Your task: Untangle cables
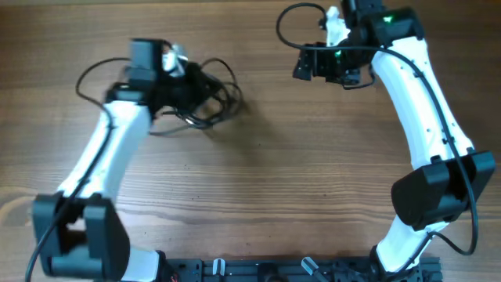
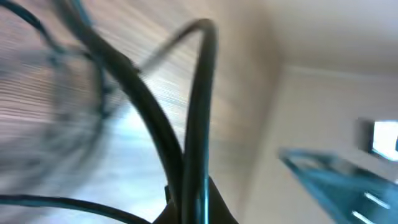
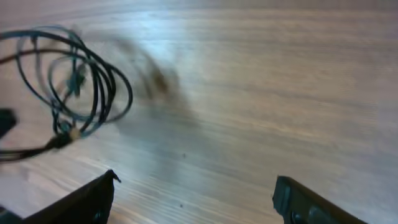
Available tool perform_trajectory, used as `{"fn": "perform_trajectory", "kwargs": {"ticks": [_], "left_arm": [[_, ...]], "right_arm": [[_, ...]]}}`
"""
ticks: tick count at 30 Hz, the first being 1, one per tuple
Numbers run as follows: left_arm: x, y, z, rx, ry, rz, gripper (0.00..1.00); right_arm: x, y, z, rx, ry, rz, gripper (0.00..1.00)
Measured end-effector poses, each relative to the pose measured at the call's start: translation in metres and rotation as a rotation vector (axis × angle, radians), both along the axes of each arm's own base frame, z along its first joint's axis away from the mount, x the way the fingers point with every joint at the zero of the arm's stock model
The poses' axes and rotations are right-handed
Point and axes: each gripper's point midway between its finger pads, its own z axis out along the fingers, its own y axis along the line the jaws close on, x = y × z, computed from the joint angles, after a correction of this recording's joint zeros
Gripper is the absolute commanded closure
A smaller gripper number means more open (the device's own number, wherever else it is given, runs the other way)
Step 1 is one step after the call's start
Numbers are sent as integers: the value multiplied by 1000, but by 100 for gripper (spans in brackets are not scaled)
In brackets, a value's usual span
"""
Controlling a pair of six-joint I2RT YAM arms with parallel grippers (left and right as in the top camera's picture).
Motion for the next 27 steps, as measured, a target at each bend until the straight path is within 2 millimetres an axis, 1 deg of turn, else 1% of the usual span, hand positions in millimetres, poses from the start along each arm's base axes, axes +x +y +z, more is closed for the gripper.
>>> {"fn": "perform_trajectory", "kwargs": {"ticks": [1, 2, 3, 4, 6, 9, 10, 11, 13, 15, 16, 18, 20, 22, 25, 26, 27], "left_arm": [[-7, -3, 21, -114, -10, -54, 96], [-13, -5, 32, -198, 7, -89, 96], [-20, -6, 41, -281, 37, -115, 96], [-24, -6, 50, -349, 72, -124, 96], [-25, -7, 67, -454, 108, -139, 96], [-23, -11, 92, -560, 126, -174, 96], [-24, -12, 97, -587, 149, -178, 96], [-23, -12, 101, -602, 166, -176, 96], [-21, -13, 110, -643, 219, -163, 96], [-20, -13, 116, -668, 260, -150, 96], [-19, -13, 117, -681, 294, -136, 96], [-19, -13, 120, -703, 349, -114, 96], [-19, -14, 121, -716, 390, -101, 96], [-19, -14, 122, -728, 424, -89, 96], [-16, -14, 133, -737, 380, -108, 96], [-15, -14, 138, -742, 367, -115, 96], [-13, -14, 144, -747, 346, -123, 96]], "right_arm": [[0, 15, 3, 25, -20, 38, 16], [-2, 36, 8, 67, -48, 91, 16], [-3, 48, 12, 95, -64, 120, 16], [-6, 66, 18, 142, -82, 164, 16], [-11, 82, 24, 192, -86, 203, 18], [-11, 86, 27, 222, -87, 209, 28], [-10, 87, 27, 226, -90, 210, 30], [-9, 88, 28, 230, -96, 214, 35], [-11, 95, 25, 229, -98, 238, 38], [-13, 104, 14, 216, -82, 256, 40], [-11, 106, 3, 194, -66, 256, 41], [-5, 104, -14, 160, -48, 245, 43], [-2, 104, -23, 147, -40, 239, 43], [2, 104, -35, 134, -25, 236, 46], [3, 104, -49, 121, 3, 232, 46], [2, 103, -53, 117, 10, 231, 47], [1, 103, -56, 115, 15, 231, 52]]}}
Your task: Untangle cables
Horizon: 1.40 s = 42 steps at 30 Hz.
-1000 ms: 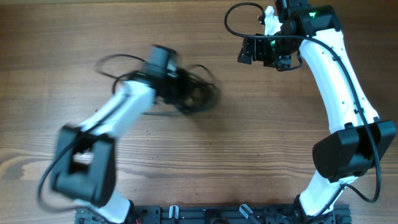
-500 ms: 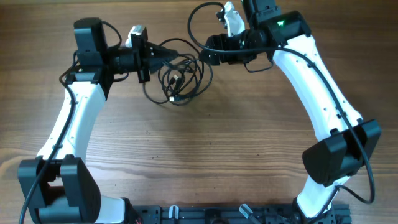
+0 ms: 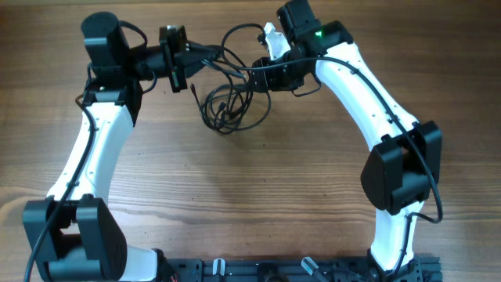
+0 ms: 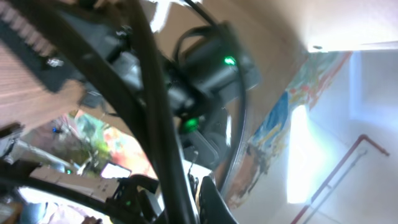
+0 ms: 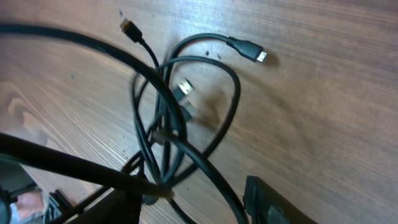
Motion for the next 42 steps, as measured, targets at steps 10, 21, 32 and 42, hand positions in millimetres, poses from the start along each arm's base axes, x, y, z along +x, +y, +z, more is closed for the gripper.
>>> {"fn": "perform_trajectory", "kwargs": {"ticks": [10, 21, 32, 42], "left_arm": [[26, 26, 36, -23, -193, 160, 96], [33, 135, -136, 513, 280, 587, 96], [-34, 230, -214, 1281, 454, 671, 96], [-21, 126, -208, 1266, 90, 293, 96]], "right_arm": [[-4, -3, -46, -14, 41, -26, 96], [-11, -111, 117, 4, -253, -267, 96], [-36, -257, 213, -29, -502, -643, 96], [-24, -222, 178, -3, -380, -541, 96]]}}
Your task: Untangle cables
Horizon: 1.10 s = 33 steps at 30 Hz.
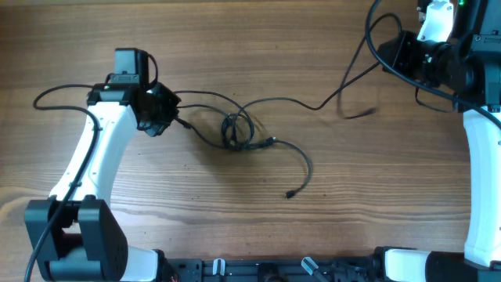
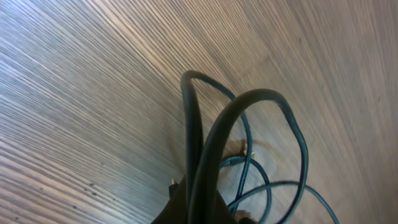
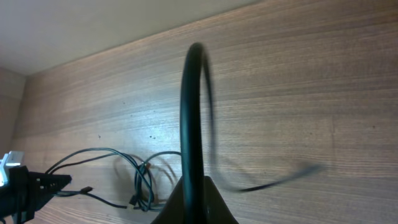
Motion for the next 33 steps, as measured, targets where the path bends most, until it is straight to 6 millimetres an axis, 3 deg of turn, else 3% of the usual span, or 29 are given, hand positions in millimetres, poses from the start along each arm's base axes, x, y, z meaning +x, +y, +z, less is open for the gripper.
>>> {"fn": "perform_trajectory", "kwargs": {"ticks": [4, 7, 9, 12, 14, 15, 17, 18, 20, 24, 27, 28, 31, 32, 33], "left_arm": [[1, -16, 1, 5, -14, -52, 96], [-1, -19, 0, 6, -9, -60, 96], [-4, -19, -3, 7, 13, -60, 96], [-22, -22, -26, 16, 134, -73, 96], [-30, -29, -34, 21, 180, -97, 96], [-34, -34, -36, 24, 197, -114, 96], [-36, -40, -37, 25, 201, -131, 96], [-37, -43, -38, 26, 202, -141, 96], [-35, -44, -38, 26, 193, -143, 96], [-32, -45, -38, 25, 185, -143, 96], [-31, -45, -37, 25, 180, -143, 96], [-31, -45, -37, 25, 177, -143, 96], [-30, -45, -37, 24, 174, -143, 96], [-30, -45, -37, 24, 174, -143, 96], [-30, -45, -37, 24, 174, -143, 96]], "right_arm": [[-2, 22, -6, 1, 21, 57, 96], [13, 52, -38, -3, 94, 132, 96], [25, 52, -64, -24, 155, 100, 96], [45, 19, -125, -137, 306, -93, 93], [40, 6, -158, -185, 421, -141, 84], [33, 1, -177, -207, 499, -154, 70], [26, 0, -204, -220, 593, -136, 53], [25, 3, -208, -214, 603, -112, 44], [23, 15, -202, -168, 602, -41, 36], [41, 55, -159, -28, 457, 162, 36], [34, 85, -150, -3, 428, 272, 32], [30, 82, -157, -69, 456, 228, 29], [21, 48, -169, -320, 530, -9, 21], [18, 17, -169, -439, 546, -140, 21], [15, 3, -168, -483, 558, -190, 20]]}}
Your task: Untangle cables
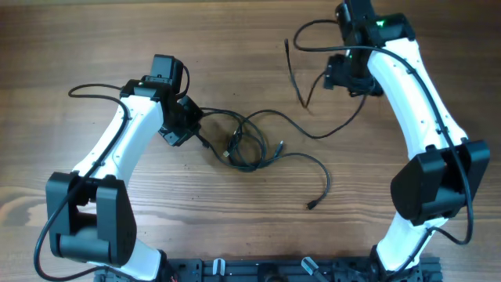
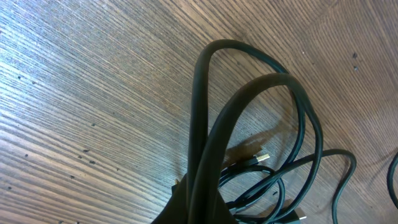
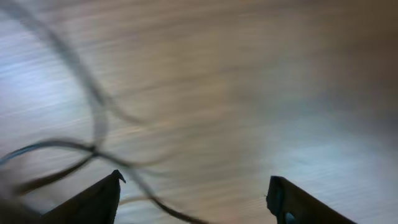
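Observation:
A knot of black cables (image 1: 243, 145) lies at the table's middle left. My left gripper (image 1: 184, 125) is shut on a doubled black loop (image 2: 249, 93) at the knot's left side, and its fingertips (image 2: 198, 205) pinch the strands low in the left wrist view. One strand (image 1: 329, 131) runs right from the knot toward the right arm. Another (image 1: 323, 176) curls down to a plug near the front. My right gripper (image 1: 342, 74) hangs open at the upper right with nothing between its fingers (image 3: 93, 199). A blurred thin cable (image 3: 93, 143) lies below it.
A thin cable end (image 1: 297, 78) lies loose left of the right gripper. A black tail (image 1: 86, 88) arcs off to the left behind the left arm. The wooden table (image 1: 235, 227) stretches bare toward the front rail (image 1: 297, 270).
My right gripper was shut on a cable at the far upper right. Now it is open and further left, and that cable lies slack on the table. The left gripper sits slightly further right, still gripping.
First my left gripper held the bundle at the upper left while the right stood open and apart. Then both met at the bundle near the back. Then the arms were wide apart with a strand stretched out to the right. Now the right has let go.

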Available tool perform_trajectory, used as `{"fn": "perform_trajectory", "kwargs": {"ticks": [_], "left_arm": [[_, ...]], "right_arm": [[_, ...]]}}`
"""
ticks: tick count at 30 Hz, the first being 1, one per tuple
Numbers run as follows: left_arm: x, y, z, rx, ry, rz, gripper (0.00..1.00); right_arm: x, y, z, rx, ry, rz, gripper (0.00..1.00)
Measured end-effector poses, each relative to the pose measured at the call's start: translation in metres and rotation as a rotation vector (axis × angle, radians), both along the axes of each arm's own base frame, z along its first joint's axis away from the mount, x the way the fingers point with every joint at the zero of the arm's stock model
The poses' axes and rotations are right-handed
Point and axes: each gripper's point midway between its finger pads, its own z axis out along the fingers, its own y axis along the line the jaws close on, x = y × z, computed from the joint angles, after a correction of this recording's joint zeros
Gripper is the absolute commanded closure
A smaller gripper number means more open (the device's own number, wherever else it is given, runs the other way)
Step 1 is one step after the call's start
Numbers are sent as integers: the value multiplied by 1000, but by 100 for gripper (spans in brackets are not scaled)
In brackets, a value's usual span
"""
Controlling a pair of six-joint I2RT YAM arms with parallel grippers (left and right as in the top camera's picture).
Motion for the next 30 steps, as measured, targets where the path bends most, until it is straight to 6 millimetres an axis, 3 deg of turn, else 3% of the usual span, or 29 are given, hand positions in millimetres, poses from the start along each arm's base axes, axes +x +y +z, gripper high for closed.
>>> {"fn": "perform_trajectory", "kwargs": {"ticks": [1, 3, 5, 8, 10, 13, 15, 16, 21, 25, 27, 30], "left_arm": [[0, 0, 0, 0, 0, 0, 96], [0, 0, 0, 0, 0, 0, 96], [0, 0, 0, 0, -2, 0, 96], [1, 0, 0, -1, -3, 0, 96], [2, 0, 0, -1, -6, 0, 96], [3, 0, 0, -2, -12, 0, 96], [3, -1, 1, -2, -12, 0, 96], [4, -1, 1, -3, -15, 0, 96], [10, -2, 2, -7, -43, 0, 96], [13, -2, 3, -9, -55, 0, 96], [15, -2, 3, -10, -63, 0, 96], [18, -3, 4, -12, -74, 0, 96]], "right_arm": [[-6, -19, 1, -57, 18, -48, 21], [-16, -37, 1, -82, 69, -65, 23], [-20, -34, -1, -38, 99, -22, 23], [-21, -7, -2, 102, 125, 116, 23], [-17, 35, 7, 315, 98, 339, 23], [-9, 71, 9, 432, 32, 526, 20], [-17, 80, -11, 451, 52, 575, 16], [-28, 79, -36, 452, 101, 580, 16], [-51, 66, -107, 393, 153, 646, 22], [-50, 64, -132, 369, 111, 693, 30], [-65, 62, -146, 376, 143, 699, 36], [-71, 69, -145, 428, 141, 707, 43]]}}
